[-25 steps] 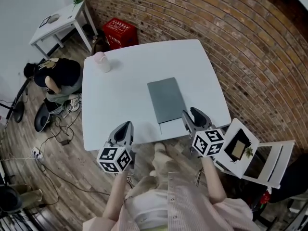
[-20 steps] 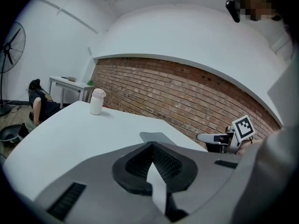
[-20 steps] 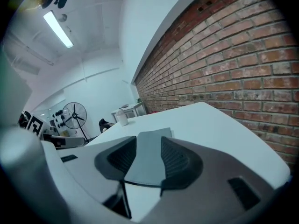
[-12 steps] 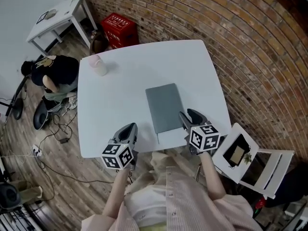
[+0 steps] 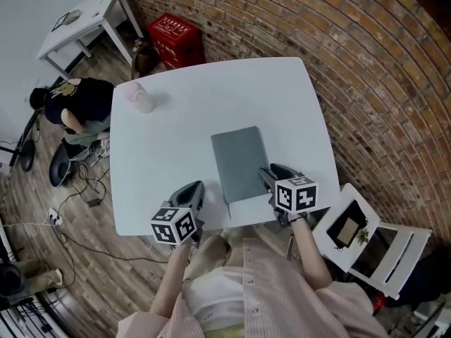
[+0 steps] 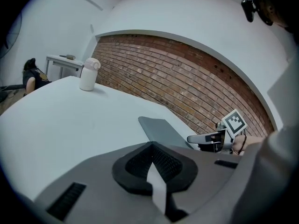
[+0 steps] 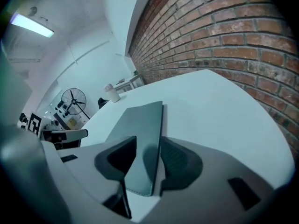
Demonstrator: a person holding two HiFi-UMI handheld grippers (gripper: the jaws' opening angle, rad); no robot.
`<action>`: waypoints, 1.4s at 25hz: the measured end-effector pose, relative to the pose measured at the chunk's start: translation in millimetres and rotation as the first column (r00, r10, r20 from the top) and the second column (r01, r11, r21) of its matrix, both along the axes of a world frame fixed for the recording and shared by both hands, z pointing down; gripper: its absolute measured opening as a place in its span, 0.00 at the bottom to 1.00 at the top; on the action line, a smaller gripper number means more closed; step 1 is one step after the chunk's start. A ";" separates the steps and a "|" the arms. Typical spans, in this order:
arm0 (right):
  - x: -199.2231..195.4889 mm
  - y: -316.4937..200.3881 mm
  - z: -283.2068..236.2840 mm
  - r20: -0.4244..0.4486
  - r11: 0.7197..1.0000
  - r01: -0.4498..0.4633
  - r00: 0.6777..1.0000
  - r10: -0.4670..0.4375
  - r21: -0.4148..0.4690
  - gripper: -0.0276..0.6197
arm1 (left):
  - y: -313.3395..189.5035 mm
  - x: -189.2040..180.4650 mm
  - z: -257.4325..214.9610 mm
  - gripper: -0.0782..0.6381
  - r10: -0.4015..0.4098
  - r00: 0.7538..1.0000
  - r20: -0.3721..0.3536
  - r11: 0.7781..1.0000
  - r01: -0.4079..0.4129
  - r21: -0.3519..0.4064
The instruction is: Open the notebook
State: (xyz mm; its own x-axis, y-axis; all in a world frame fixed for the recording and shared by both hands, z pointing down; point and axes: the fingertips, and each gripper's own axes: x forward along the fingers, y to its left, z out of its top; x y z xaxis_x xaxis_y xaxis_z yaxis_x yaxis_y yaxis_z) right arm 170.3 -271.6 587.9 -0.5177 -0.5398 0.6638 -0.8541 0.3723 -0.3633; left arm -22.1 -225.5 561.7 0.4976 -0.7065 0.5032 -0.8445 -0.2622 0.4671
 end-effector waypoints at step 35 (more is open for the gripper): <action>0.2 -0.9 3.8 0.236 0.963 0.046 0.972 0.019 -0.266 0.10 | -1.4 -4.9 2.8 0.10 -0.003 1.000 -0.009 0.999 0.003 -0.039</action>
